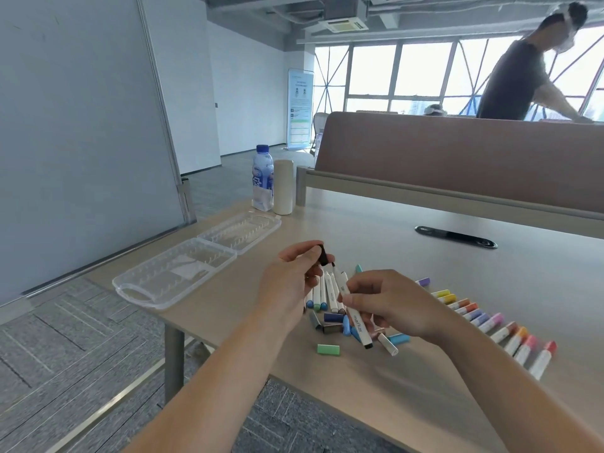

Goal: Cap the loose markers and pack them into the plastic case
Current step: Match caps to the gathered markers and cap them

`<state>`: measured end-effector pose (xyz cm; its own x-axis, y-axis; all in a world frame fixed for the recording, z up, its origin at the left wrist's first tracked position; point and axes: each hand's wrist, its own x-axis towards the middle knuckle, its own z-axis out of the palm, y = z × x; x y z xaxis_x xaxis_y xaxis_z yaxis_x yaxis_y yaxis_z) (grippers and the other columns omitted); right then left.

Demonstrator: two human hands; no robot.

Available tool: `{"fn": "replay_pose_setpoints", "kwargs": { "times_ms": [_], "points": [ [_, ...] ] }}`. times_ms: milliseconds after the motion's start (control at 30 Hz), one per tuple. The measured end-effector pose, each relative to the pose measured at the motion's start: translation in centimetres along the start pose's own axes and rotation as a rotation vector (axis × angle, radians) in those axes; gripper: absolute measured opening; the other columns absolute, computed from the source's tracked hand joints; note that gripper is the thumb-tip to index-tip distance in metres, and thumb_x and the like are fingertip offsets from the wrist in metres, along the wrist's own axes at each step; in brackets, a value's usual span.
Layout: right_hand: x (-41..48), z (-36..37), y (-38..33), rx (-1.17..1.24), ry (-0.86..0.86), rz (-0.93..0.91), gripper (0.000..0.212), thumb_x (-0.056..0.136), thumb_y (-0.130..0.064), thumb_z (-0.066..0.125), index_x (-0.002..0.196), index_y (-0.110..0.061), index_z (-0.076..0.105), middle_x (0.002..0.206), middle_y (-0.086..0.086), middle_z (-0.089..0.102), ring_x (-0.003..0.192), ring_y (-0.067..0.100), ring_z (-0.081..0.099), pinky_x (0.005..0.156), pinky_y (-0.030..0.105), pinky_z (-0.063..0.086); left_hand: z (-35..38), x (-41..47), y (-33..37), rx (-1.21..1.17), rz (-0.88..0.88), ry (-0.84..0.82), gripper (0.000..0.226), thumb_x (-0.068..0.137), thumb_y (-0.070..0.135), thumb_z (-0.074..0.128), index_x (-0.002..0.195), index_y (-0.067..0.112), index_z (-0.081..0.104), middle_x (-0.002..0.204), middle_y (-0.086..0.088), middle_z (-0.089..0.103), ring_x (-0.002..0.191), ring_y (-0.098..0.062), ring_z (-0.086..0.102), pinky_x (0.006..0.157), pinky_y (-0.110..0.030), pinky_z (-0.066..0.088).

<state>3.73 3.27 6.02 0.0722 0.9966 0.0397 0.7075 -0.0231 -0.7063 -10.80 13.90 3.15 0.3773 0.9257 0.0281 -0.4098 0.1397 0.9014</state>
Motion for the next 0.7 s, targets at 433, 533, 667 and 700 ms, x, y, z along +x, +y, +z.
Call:
{"fn": "replay_pose_setpoints", "kwargs": {
  "times_ms": [433,533,667,700],
  "points": [
    [-0.2,-0.1,-0.3,0.010,0.038,0.028,0.020,0.097,-0.032,0.059,0.095,-0.018,0.073,0.083,0.000,0.071,0.076,0.022,0.071,0.068,0.024,0.057,1.1,-1.6,0.1,0.320,0.187,-0.023,0.010,0.093,0.010,0.063,0.101,0.010,0.069,0.084,-0.005,0.077,0.064,-0.010,0.060,0.061,-0.026,0.046],
    [-0.4,0.0,0.0,0.047,0.072,0.043,0.021,0.098,-0.032,0.057,0.099,-0.019,0.073,0.086,-0.002,0.072,0.076,0.016,0.069,0.069,0.020,0.056,1.6,-1.9,0.2,0.375,0.246,-0.009,0.008,0.092,0.011,0.063,0.099,0.011,0.067,0.083,-0.004,0.076,0.062,-0.007,0.060,0.064,-0.026,0.048],
    [-0.7,0.0,-0.1,0.199,0.075,0.042,0.019,0.100,-0.028,0.054,0.097,-0.023,0.073,0.088,-0.001,0.074,0.085,0.020,0.072,0.073,0.019,0.058,2.2,-2.3,0.4,0.354,0.282,-0.040,0.006,0.092,0.010,0.063,0.098,0.011,0.065,0.084,-0.006,0.076,0.077,-0.026,0.069,0.074,-0.042,0.055],
    [-0.7,0.0,-0.2,0.221,0.074,0.040,0.019,0.100,-0.028,0.054,0.095,-0.026,0.073,0.087,-0.002,0.075,0.084,0.019,0.072,0.072,0.019,0.057,2.3,-2.3,0.4,0.348,0.284,-0.045,0.006,0.092,0.010,0.063,0.098,0.011,0.064,0.084,-0.007,0.075,0.081,-0.033,0.069,0.076,-0.045,0.056]
  ]
}}
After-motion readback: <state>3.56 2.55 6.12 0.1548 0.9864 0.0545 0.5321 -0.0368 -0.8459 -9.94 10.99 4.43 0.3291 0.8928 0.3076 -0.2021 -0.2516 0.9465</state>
